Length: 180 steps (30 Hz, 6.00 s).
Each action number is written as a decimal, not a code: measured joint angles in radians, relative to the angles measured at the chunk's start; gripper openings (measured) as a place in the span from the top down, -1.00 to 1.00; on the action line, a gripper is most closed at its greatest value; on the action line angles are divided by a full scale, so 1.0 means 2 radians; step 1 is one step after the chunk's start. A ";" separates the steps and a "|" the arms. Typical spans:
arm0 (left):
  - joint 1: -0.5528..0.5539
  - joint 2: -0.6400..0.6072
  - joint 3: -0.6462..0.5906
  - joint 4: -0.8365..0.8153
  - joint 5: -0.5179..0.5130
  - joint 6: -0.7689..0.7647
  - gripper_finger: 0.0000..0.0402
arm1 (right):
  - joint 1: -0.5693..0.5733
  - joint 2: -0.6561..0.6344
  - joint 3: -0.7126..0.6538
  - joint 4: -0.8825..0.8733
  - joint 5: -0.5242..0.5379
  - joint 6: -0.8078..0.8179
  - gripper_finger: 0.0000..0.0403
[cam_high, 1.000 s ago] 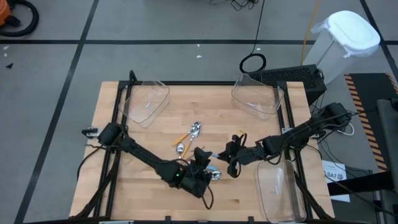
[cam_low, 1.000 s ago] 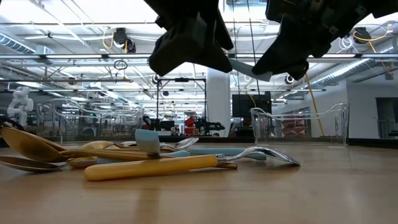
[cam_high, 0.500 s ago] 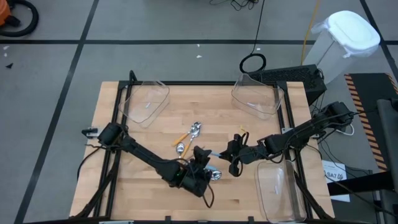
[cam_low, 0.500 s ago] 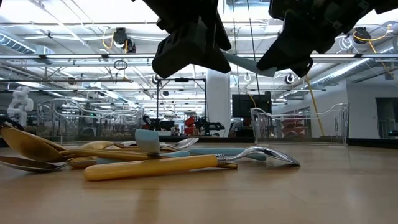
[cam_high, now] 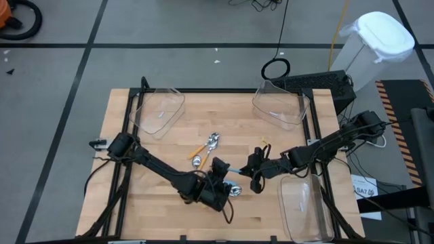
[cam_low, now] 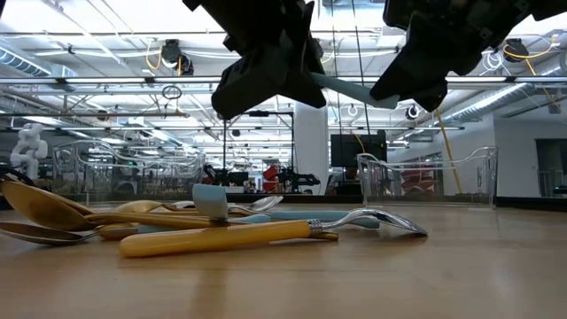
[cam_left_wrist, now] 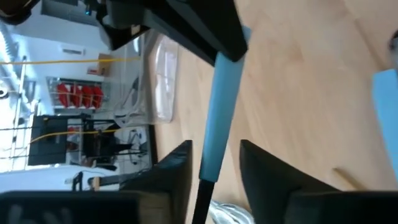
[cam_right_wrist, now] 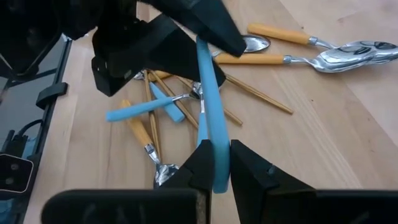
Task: Sort silverware by color (type)
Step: Put the blue spoon into the top right transparent bin
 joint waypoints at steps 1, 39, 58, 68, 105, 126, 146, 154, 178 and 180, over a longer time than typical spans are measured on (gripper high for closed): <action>0.000 0.000 0.000 -0.001 0.004 0.001 0.44 | 0.000 0.000 0.000 0.000 -0.001 0.000 0.86; 0.030 -0.025 0.000 -0.036 0.114 -0.254 0.89 | 0.115 0.000 0.005 0.004 0.225 -0.271 -0.06; -0.018 -0.039 0.000 0.107 0.122 -0.262 0.89 | 0.180 0.000 0.009 0.005 0.252 -0.299 -0.27; -0.021 -0.038 0.000 0.126 0.148 -0.276 0.89 | 0.180 0.000 0.009 0.034 0.250 -0.320 -0.27; -0.019 -0.037 0.000 0.111 0.170 -0.316 0.89 | 0.180 0.000 0.009 0.097 0.212 -0.381 0.41; -0.017 -0.037 0.000 0.111 0.177 -0.317 0.89 | 0.179 0.000 0.009 0.084 0.212 -0.381 0.63; -0.015 -0.037 0.000 0.133 0.191 -0.323 0.89 | 0.179 0.000 0.009 0.082 0.211 -0.371 0.41; -0.015 -0.037 0.000 0.133 0.195 -0.322 0.89 | 0.179 0.000 0.009 0.082 0.211 -0.372 0.73; -0.016 -0.037 0.000 0.134 0.184 -0.322 0.51 | 0.179 0.000 0.009 0.082 0.212 -0.369 0.73; -0.019 -0.037 0.000 0.136 0.171 -0.315 0.38 | 0.179 0.000 0.009 0.082 0.213 -0.369 0.73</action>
